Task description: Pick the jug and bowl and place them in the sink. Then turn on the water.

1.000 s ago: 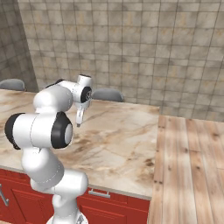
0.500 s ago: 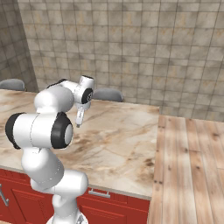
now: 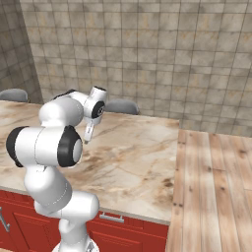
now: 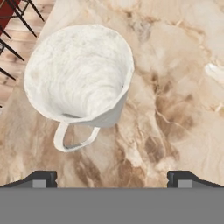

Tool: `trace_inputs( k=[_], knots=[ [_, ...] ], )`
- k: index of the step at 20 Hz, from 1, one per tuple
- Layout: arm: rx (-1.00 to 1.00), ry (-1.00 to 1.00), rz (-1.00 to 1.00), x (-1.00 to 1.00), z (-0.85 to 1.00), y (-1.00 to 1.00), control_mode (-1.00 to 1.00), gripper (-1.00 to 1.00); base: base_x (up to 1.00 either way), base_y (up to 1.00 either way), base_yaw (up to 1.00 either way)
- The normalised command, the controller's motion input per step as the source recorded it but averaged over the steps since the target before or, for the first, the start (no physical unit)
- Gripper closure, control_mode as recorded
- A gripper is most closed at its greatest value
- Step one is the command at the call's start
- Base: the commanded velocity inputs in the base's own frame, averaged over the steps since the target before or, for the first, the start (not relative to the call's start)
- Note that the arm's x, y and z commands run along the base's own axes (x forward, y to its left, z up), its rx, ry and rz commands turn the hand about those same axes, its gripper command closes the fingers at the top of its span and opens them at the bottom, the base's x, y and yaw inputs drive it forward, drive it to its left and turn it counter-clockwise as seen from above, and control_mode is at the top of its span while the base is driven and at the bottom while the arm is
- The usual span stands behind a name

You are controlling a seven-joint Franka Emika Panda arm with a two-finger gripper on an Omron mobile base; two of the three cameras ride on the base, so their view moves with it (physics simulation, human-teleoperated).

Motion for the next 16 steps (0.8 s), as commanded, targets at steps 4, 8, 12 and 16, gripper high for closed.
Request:
trace_inputs(
  k=[4,8,12,16],
  knots=[
    [0.00,0.02,-0.01,0.00,-0.05,0.04,-1.00,-1.00,0.00,0.00,0.00],
    [0.00,0.04,0.00,-0.01,-0.04,0.00,-1.00,-1.00,0.00,0.00,0.00],
    [0.00,0.04,0.00,0.00,-0.08,0.00,-1.00,-1.00,0.00,0.00,0.00],
    [0.00,0.04,0.00,-0.01,-0.11,0.03,-1.00,-1.00,0.00,0.00,0.00]
  ],
)
